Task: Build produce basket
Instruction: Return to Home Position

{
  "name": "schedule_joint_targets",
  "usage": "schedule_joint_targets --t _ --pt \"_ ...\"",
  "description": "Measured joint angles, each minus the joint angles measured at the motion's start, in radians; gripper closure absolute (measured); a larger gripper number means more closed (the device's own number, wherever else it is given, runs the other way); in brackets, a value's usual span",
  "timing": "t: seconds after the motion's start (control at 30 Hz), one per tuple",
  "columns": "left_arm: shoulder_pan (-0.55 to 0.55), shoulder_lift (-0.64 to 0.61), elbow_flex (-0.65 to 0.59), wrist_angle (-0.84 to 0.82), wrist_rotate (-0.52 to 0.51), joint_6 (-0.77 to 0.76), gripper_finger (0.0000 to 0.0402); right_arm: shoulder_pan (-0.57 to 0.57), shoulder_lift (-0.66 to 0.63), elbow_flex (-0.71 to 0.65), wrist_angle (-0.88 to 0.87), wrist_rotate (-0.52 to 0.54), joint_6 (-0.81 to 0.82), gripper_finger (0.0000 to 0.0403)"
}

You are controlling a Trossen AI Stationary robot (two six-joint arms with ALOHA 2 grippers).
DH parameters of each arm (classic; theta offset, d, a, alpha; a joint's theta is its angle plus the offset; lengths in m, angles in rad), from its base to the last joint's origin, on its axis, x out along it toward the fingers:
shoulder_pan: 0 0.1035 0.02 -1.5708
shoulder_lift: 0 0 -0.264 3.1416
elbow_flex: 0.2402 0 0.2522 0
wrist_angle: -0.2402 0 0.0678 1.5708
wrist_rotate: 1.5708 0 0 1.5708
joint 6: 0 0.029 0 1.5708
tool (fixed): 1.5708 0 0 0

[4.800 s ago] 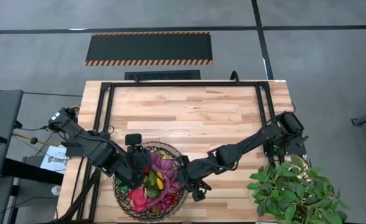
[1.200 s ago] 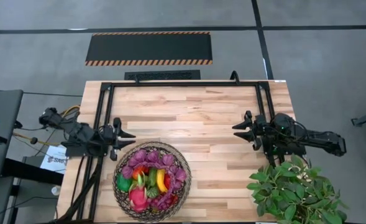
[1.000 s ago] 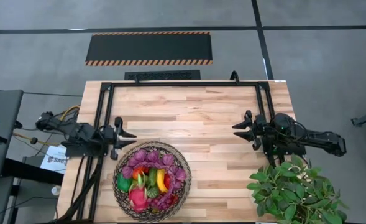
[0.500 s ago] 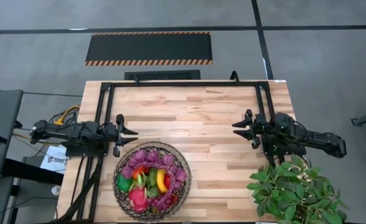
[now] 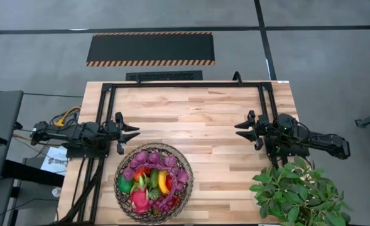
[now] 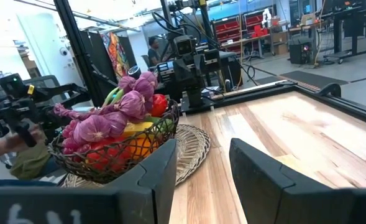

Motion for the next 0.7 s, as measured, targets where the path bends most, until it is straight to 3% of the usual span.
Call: schedule_joint_targets --t 0.7 --pt "0.000 0.000 0.000 -0.002 0.000 -0.002 0.0320 0.000 0.000 0.000 0.000 -0.001 0.000 0.0233"
